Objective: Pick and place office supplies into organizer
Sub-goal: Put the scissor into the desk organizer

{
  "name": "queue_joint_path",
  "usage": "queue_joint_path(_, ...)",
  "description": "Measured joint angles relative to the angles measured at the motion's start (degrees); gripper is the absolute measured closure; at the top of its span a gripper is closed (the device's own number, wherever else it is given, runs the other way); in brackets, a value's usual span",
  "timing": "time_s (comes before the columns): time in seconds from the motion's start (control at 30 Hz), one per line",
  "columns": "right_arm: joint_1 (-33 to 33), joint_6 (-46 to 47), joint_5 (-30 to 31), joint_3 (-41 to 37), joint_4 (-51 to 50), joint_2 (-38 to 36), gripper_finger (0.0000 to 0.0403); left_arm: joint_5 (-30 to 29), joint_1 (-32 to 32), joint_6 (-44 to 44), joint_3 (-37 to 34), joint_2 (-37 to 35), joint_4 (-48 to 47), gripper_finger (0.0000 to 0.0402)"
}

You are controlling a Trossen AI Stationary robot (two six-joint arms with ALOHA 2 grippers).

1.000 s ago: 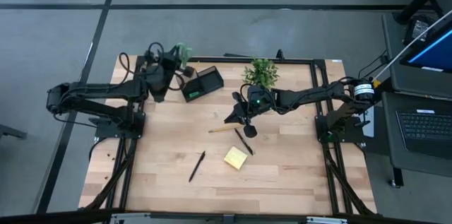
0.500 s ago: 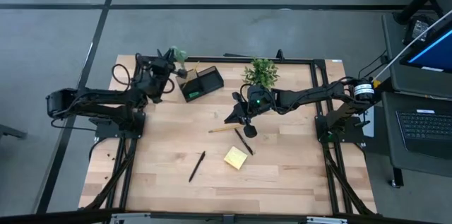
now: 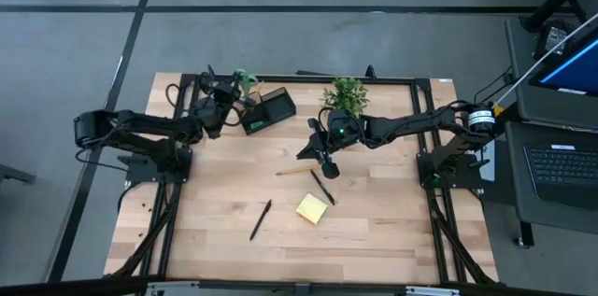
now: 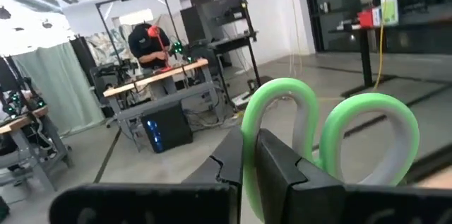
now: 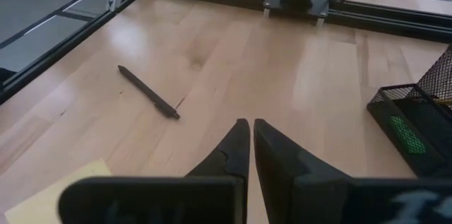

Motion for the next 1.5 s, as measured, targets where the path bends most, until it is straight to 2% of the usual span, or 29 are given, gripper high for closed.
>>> queue_joint_path(0.2, 0.0, 0.0, 0.0, 0.0, 0.0, 0.0, 0.0377, 2.8, 0.0, -0.1, 0.0, 5.0, 4.7, 0.0389)
queue_joint_path(0.53, 0.0, 0.0, 0.0, 0.0, 0.1, 0.0, 0.0377, 3.8, 0.0, 1.5, 0.0, 11.2, 4.7, 0.0381)
queue_joint_path(0.67, 0.0, 0.0, 0.0, 0.0, 0.1, 0.0, 0.0377, 5.9, 0.0, 1.2, 0.0, 12.7, 4.8, 0.0375)
queue_joint_path(0.8, 0.0, 0.1, 0.0, 0.0, 0.1, 0.0, 0.0377, 7.9, 0.0, 3.2, 0.0, 12.7, 5.1, 0.0353)
queue_joint_path(1.0, 0.0, 0.2, 0.0, 0.0, 0.1, 0.0, 0.0377, 7.9, 0.0, 8.4, 0.0, 12.7, 8.0, 0.0312)
queue_joint_path(1.17, 0.0, 0.2, 0.0, 0.0, 0.1, 0.0, 0.0377, 7.8, 0.0, 9.1, 0.0, 12.7, 10.2, 0.0285)
queue_joint_path(1.37, 0.0, 0.2, 0.0, 0.0, -0.1, 0.0, 0.0377, 6.8, -0.2, 9.8, 0.0, 10.1, 12.5, 0.0269)
queue_joint_path(1.5, 0.0, 1.7, 0.0, 0.0, -0.8, 0.0, 0.0377, 3.0, -2.4, 14.0, 0.0, 6.5, 12.5, 0.0268)
